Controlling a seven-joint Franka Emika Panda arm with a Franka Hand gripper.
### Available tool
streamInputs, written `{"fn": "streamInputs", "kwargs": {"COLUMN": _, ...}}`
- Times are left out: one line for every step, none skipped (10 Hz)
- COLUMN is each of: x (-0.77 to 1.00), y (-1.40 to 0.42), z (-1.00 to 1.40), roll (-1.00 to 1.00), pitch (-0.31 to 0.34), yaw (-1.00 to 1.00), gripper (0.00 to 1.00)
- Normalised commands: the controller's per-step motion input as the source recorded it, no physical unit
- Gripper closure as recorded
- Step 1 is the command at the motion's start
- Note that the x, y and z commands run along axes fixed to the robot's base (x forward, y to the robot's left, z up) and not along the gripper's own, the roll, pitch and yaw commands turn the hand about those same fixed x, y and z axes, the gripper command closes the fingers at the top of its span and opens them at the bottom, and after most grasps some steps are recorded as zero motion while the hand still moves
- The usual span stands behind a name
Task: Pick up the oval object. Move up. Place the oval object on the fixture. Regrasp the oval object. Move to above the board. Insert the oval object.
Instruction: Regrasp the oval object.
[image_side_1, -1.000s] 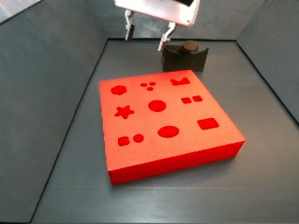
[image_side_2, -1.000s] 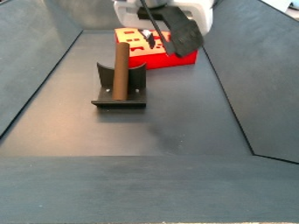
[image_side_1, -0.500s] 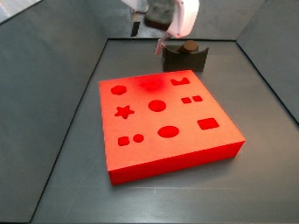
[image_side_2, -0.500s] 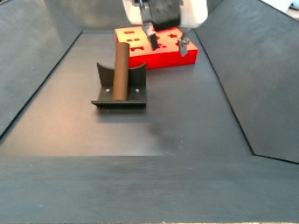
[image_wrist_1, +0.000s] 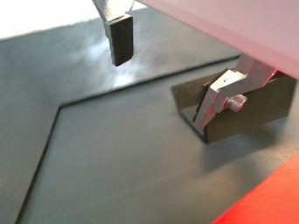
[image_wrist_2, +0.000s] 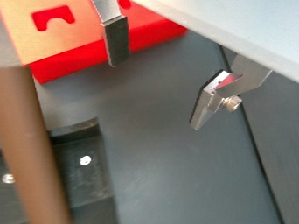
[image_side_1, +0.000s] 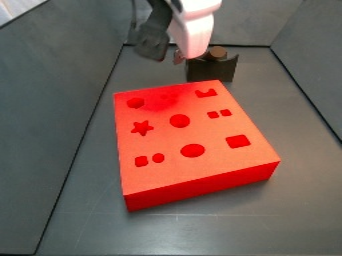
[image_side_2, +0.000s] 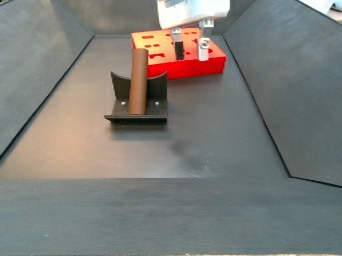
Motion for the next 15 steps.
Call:
{"fn": "streamInputs", "kwargs": {"x": -0.05, "y": 0.0, "z": 0.0, "roll": 0.93, "pitch": -0.095, "yaw": -1.0, "gripper": 0.0}}
{"fn": "streamInputs", "kwargs": {"x": -0.04, "y": 0.0, "z": 0.01, "roll": 0.91, "pitch": -0.016, "yaw": -1.0, "gripper": 0.0}}
{"fn": "streamInputs", "kwargs": {"x": -0.04, "y": -0.02, "z": 0.01, "roll": 0.9, "pitch": 0.134, "yaw": -1.0, "gripper": 0.0}}
{"fn": "streamInputs", "kwargs": {"x": -0.03, "y": -0.02, "z": 0.01, "roll": 0.89, "pitch": 0.223, "yaw": -1.0, "gripper": 0.0}}
{"fn": "streamInputs", "kwargs": {"x": -0.02, "y": -0.01, "z": -0.01, "roll": 0.86, "pitch": 0.45, "yaw": -0.94, "gripper": 0.0}}
{"fn": "streamInputs", "kwargs": {"x": -0.01, "y": -0.01, "z": -0.03, "roll": 0.66, "pitch": 0.586, "yaw": -0.7, "gripper": 0.0}}
{"fn": "streamInputs", "kwargs": {"x": 0.03, "y": -0.01, "z": -0.03, "roll": 0.42, "pitch": 0.738, "yaw": -0.38, "gripper": 0.0}}
{"fn": "streamInputs", "kwargs": {"x": 0.05, "y": -0.01, "z": -0.02, "roll": 0.29, "pitch": 0.761, "yaw": -0.1, "gripper": 0.0}}
{"fn": "streamInputs", "kwargs": {"x": 0.05, "y": -0.02, "z": -0.02, "roll": 0.24, "pitch": 0.735, "yaw": 0.09, "gripper": 0.0}}
{"fn": "streamInputs", "kwargs": {"x": 0.06, "y": -0.04, "z": -0.01, "roll": 0.2, "pitch": 0.684, "yaw": 0.24, "gripper": 0.0}}
{"fn": "streamInputs", "kwargs": {"x": 0.07, "y": -0.05, "z": 0.0, "roll": 0.17, "pitch": 0.6, "yaw": 0.36, "gripper": 0.0}}
{"fn": "streamInputs", "kwargs": {"x": 0.07, "y": -0.05, "z": -0.01, "roll": 0.15, "pitch": 0.44, "yaw": 0.46, "gripper": 0.0}}
{"fn": "streamInputs", "kwargs": {"x": 0.07, "y": -0.04, "z": -0.01, "roll": 0.13, "pitch": 0.319, "yaw": 0.49, "gripper": 0.0}}
{"fn": "streamInputs", "kwargs": {"x": 0.06, "y": -0.04, "z": -0.01, "roll": 0.11, "pitch": 0.165, "yaw": 0.48, "gripper": 0.0}}
{"fn": "streamInputs", "kwargs": {"x": 0.06, "y": -0.04, "z": 0.0, "roll": 0.09, "pitch": 0.099, "yaw": 0.45, "gripper": 0.0}}
